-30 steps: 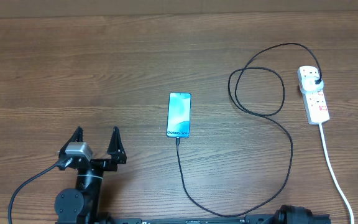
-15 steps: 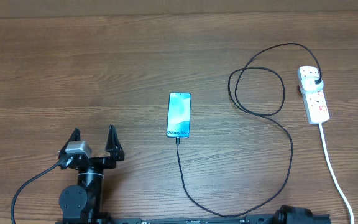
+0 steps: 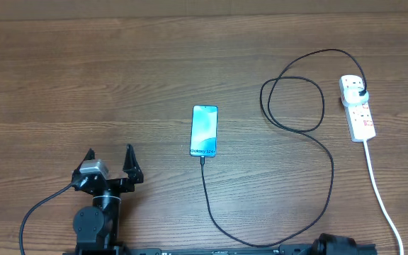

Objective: Plug charger to phone and switch on socket

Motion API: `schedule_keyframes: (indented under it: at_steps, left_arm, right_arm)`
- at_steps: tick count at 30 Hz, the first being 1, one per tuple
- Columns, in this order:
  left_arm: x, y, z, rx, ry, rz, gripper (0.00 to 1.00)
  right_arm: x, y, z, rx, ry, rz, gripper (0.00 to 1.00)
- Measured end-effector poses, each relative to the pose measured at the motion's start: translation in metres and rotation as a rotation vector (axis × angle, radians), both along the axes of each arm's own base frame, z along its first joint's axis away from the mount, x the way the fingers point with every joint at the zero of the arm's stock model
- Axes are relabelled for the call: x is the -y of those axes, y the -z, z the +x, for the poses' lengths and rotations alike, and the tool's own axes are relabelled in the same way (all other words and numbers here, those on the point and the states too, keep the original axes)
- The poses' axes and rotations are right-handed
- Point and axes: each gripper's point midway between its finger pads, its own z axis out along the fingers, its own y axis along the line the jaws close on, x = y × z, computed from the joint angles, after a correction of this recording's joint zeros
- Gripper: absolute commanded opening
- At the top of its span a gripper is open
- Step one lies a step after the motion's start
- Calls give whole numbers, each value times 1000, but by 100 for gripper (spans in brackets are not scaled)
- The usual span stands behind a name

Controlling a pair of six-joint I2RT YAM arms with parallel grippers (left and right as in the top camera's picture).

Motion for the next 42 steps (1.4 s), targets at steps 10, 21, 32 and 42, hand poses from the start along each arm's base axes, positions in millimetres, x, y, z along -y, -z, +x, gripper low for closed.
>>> schedule_keyframes:
  at_steps: [10,21,32,42]
  left_arm:
    - [0,5,0,-19,0,0,100]
    - [0,5,0,-19,1,0,100]
    - [0,5,0,-19,1,0,99]
    - [0,5,0,-19,0,0,100]
  right_arm:
    - [-3,1,-1,0,-9,-17,4]
    - [4,3,-10,3,-94,-42,4]
    - [26,-1,2,-13,-118,27,100]
    - [61,40,148,-267,8,198,100]
